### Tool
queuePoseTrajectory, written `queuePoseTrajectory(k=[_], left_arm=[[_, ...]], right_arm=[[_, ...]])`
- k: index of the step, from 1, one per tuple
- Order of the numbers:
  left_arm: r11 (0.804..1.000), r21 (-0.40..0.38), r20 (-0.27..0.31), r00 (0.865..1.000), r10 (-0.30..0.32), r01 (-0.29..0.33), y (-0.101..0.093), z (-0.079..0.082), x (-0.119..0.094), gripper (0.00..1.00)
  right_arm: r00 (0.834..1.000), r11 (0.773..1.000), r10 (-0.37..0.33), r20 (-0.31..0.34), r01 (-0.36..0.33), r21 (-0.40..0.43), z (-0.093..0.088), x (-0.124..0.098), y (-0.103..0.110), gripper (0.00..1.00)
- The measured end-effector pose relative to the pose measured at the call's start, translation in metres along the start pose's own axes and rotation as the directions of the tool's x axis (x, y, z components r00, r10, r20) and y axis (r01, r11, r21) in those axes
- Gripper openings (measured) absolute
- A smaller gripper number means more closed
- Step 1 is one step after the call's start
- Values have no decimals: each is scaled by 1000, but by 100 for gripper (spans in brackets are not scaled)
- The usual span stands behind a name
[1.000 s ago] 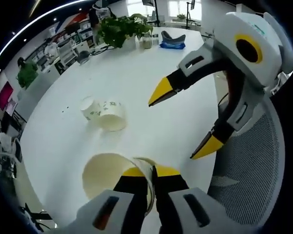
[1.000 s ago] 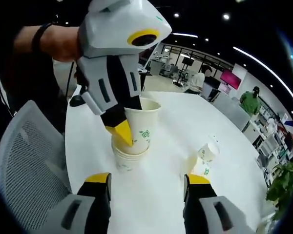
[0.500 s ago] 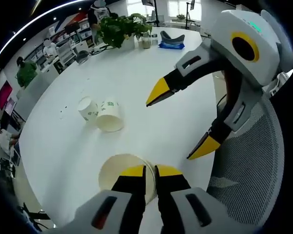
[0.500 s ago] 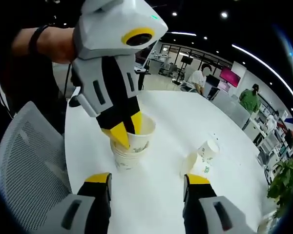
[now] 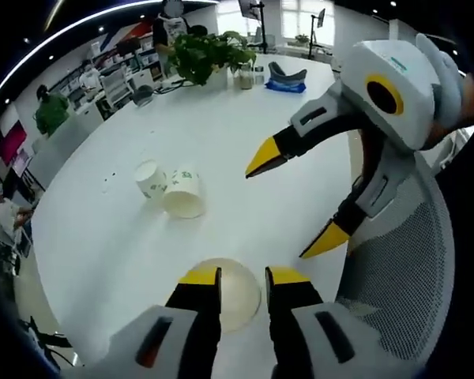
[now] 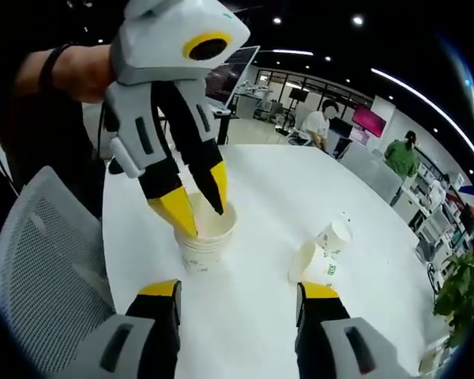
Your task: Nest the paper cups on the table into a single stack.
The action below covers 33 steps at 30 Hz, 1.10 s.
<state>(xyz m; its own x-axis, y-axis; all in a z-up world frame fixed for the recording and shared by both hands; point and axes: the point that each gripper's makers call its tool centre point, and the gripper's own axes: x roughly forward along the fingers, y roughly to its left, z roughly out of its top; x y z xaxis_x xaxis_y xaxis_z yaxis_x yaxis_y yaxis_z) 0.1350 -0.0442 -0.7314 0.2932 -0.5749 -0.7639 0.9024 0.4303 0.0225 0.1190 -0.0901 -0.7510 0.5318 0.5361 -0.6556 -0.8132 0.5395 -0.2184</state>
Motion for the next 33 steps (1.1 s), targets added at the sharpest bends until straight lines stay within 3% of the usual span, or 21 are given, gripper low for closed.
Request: queuePoseTrajectory(k=[7,11,21,33], left_arm=[[987,-162,141,990,19,4,4,6,-16,37],[983,-184,157,987,41,-12,6,-3,-22,43],[951,-303,227,966,125,-52,13,-20,-40,56],[915,-393,236,952,197,-92,13,-44,-56,59]], right_arm=[[1000,1000,-11,0,11,12,-1,-3,-6,58],[1000,1000,-15,-7,16,14,-4,-3,-11,58],[999,1000,-6,-33,6,-17,-13,3,-21,58],[995,990,-7,-104,-9,-144,-24,12,-63,57]])
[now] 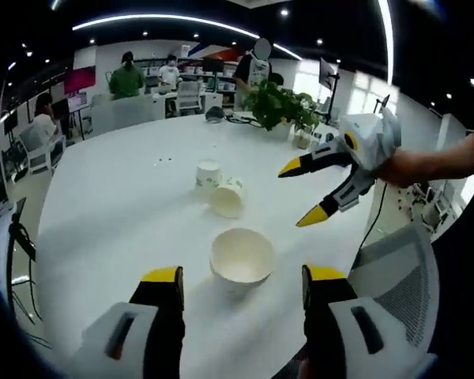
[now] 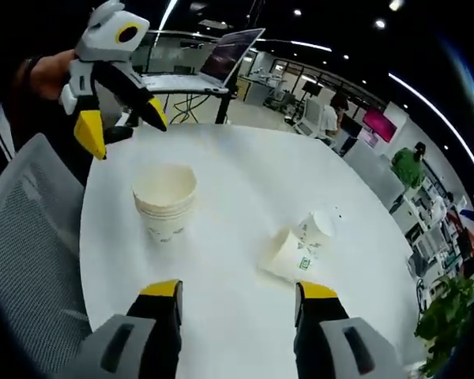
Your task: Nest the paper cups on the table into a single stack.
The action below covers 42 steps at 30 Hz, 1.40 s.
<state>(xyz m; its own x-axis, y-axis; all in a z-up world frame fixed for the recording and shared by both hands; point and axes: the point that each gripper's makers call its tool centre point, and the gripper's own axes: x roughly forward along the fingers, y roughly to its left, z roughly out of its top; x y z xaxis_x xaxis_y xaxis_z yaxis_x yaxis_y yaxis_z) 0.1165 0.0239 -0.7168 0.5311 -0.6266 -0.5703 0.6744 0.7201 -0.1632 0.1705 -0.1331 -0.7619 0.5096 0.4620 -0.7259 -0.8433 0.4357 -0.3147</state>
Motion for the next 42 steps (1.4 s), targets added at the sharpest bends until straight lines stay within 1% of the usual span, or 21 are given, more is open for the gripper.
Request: queuePoseTrajectory(k=[3,4,7,9,12,13,17,19,21,22,24,26,30,33,35,37,42], left_arm=[[1000,-14,7,1000,11,-11,3,-3,-3,59],[1000,-21,8,1000,20,-19,4,-5,-6,59],[999,-33,3,999,35,-35,8,-11,-9,59],[998,-45,5,999,47,-47,12,-15,-12,59],[996,-59,6,998,62,-61,14,-20,-16,59],[996,-61,6,998,64,-64,14,-20,-17,58],[994,-71,4,996,85,-85,16,-24,-21,58],[993,-76,3,996,92,-91,16,-25,-23,58],[992,-77,1,995,98,-98,16,-26,-24,58],[992,-76,-1,995,103,-103,16,-27,-24,58],[991,-76,-2,994,112,-112,17,-27,-25,59],[989,-82,0,993,120,-119,19,-28,-26,59],[986,-101,9,991,131,-130,21,-30,-28,62],[984,-113,11,990,139,-137,24,-33,-30,63],[982,-123,10,989,148,-145,29,-36,-32,63],[980,-131,9,988,155,-152,29,-37,-33,63],[977,-138,3,987,162,-160,29,-39,-35,63]], right_arm=[[1000,999,8,-13,-8,-41,-2,3,-7,54],[999,997,22,-26,-24,-74,-4,8,-13,54],[998,992,42,-46,-47,-116,-5,13,-21,54],[996,986,63,-61,-71,-148,-5,16,-26,54],[993,972,79,-82,-95,-216,-2,20,-33,54],[993,970,84,-85,-101,-223,-2,21,-34,54],[985,938,115,-126,-149,-314,0,34,-44,54],[983,929,128,-134,-166,-330,1,39,-45,53],[978,910,141,-152,-188,-369,1,46,-48,53],[975,896,153,-164,-206,-394,0,50,-48,53],[969,877,163,-184,-228,-422,-1,55,-49,53],[964,866,177,-197,-248,-435,-3,64,-51,53],[955,856,206,-211,-281,-433,-4,75,-52,53],[949,839,215,-230,-300,-454,-5,80,-52,53],[942,824,229,-244,-321,-467,-7,84,-51,53],[938,812,235,-256,-334,-479,-8,88,-51,52],[925,796,260,-277,-368,-481,-11,95,-51,51]])
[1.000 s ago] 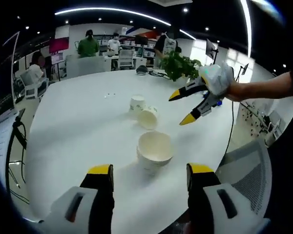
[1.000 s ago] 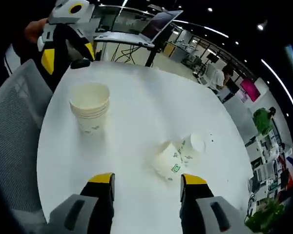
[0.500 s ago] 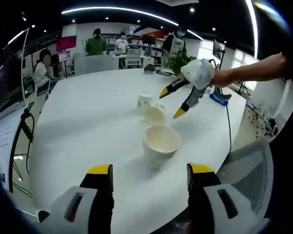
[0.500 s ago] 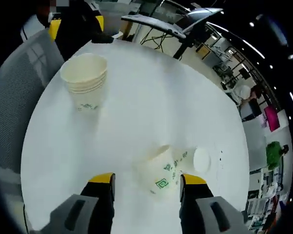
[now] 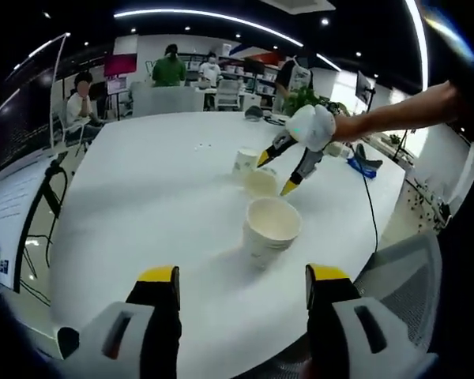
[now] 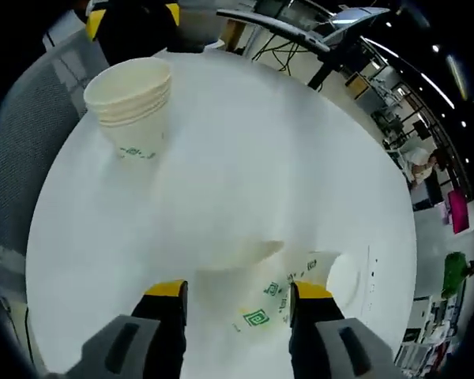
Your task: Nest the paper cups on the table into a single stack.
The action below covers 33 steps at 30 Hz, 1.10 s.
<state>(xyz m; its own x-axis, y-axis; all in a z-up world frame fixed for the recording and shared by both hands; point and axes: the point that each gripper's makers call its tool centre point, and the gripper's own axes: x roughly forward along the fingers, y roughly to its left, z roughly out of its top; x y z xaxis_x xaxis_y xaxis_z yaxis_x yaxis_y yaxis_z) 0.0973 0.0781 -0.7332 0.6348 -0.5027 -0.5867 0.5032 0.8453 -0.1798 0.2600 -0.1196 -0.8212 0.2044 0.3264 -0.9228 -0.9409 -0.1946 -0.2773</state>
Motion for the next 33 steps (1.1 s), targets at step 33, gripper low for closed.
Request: queuePoseTrajectory(k=[33], left_arm=[[1000,8,-19,1000,-12,12,-1,-1,-1,61]], right_arm=[[993,990,116,-3,-116,75,-1,9,36,40]])
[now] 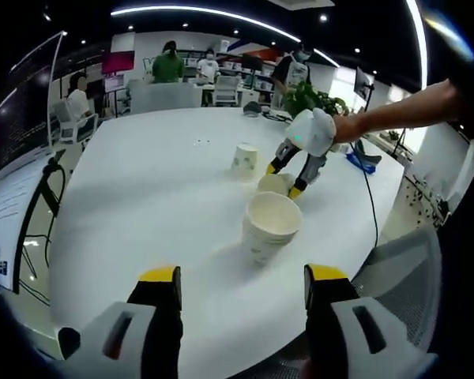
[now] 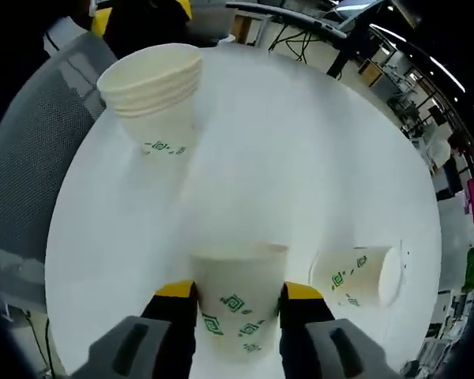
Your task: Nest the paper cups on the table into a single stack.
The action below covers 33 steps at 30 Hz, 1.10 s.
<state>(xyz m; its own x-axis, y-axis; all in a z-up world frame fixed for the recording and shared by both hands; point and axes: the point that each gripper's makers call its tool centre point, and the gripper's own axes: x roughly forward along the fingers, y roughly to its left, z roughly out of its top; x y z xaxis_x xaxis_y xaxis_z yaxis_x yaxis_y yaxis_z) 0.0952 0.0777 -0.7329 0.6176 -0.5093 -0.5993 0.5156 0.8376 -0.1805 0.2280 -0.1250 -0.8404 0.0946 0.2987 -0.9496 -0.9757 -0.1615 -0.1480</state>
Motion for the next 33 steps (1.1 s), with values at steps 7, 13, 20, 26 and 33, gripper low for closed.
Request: queuePoseTrajectory(k=[7,13,20,26,33], left_arm=[[1000,13,12,1000,-11,11,1,5,2,60],[999,31,18,999,-33,32,-4,12,4,60],[996,56,35,997,-74,72,-16,24,10,58],[991,78,60,992,-113,108,-22,40,15,56],[984,55,120,978,-173,168,-37,66,16,53]], right_arm=[[995,989,-60,84,48,137,9,-16,0,40],[985,973,-119,127,90,214,14,-29,3,39],[957,939,-212,196,143,314,27,-47,2,39],[929,920,-272,250,174,352,48,-66,9,39],[895,901,-313,317,174,398,77,-79,23,39]])
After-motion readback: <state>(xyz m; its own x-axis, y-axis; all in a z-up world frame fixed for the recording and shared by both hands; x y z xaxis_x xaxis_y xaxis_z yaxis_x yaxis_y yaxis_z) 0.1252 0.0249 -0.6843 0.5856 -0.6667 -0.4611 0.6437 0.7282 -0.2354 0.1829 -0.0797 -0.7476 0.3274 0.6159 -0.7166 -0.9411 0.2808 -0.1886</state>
